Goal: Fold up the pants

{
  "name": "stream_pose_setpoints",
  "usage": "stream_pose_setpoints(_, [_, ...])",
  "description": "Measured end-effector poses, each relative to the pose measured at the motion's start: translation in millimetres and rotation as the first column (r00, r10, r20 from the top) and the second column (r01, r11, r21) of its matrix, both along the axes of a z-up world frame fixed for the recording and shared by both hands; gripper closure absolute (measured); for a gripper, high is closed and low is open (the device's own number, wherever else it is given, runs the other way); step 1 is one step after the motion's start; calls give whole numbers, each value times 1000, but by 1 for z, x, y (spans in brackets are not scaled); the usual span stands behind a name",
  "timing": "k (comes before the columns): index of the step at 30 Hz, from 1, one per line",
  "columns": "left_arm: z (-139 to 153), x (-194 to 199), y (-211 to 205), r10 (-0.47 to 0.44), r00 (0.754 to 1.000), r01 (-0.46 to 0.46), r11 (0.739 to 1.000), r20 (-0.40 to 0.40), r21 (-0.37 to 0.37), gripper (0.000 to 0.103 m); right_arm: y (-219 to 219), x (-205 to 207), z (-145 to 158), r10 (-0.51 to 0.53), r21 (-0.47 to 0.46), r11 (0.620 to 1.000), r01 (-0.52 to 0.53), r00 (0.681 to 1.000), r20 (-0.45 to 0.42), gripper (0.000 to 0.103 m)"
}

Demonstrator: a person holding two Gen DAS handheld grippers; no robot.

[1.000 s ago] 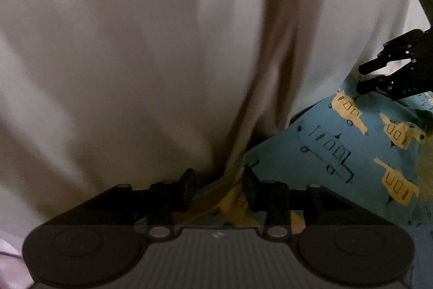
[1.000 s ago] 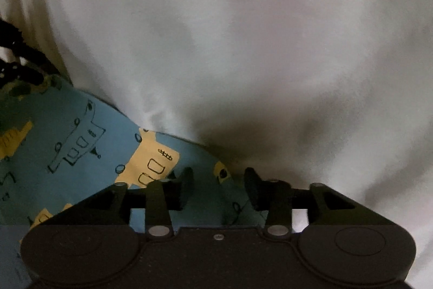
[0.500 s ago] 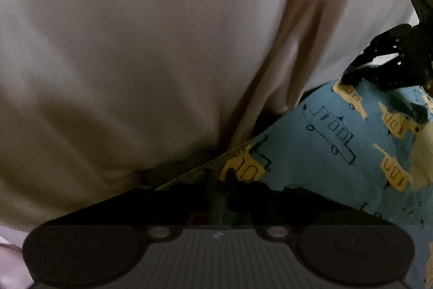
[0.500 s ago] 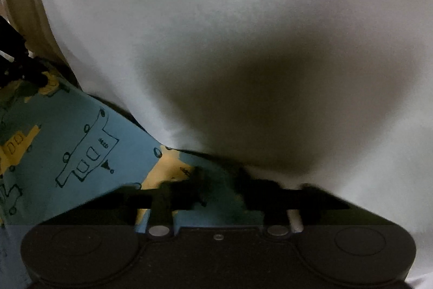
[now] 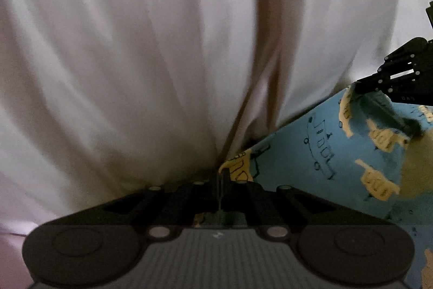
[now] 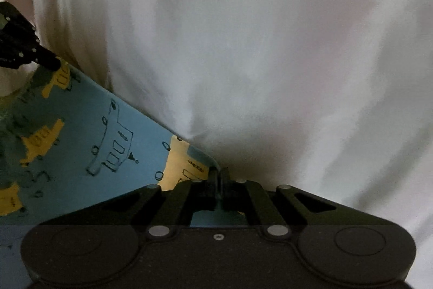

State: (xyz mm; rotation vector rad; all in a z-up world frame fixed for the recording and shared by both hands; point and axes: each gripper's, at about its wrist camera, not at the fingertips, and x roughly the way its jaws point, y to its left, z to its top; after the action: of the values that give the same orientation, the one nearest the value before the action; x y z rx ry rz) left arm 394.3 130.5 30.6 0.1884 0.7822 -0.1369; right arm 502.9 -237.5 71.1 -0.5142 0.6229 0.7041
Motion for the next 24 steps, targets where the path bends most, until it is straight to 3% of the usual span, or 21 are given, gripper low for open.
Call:
stream_pose_setpoints(11, [29, -104, -11, -94, 977, 93, 996, 192, 13, 102, -59, -113, 44, 27, 66, 997, -38, 988, 149, 103])
stream_pose_setpoints(15, [23, -134, -17, -119, 974, 121, 993, 191, 4, 102, -66, -156, 47, 62, 50, 996, -71, 984, 165, 103])
stream_pose_setpoints(18, [15, -157, -26, -171, 972, 165, 985, 160, 46, 102, -63, -190, 43, 106, 0, 994, -108, 976, 189, 103])
stream_pose_setpoints(24, [-5, -194, -38, -229, 968, 217, 969, 103, 119, 102, -52, -246, 4, 138, -73, 989, -127, 972, 188, 103])
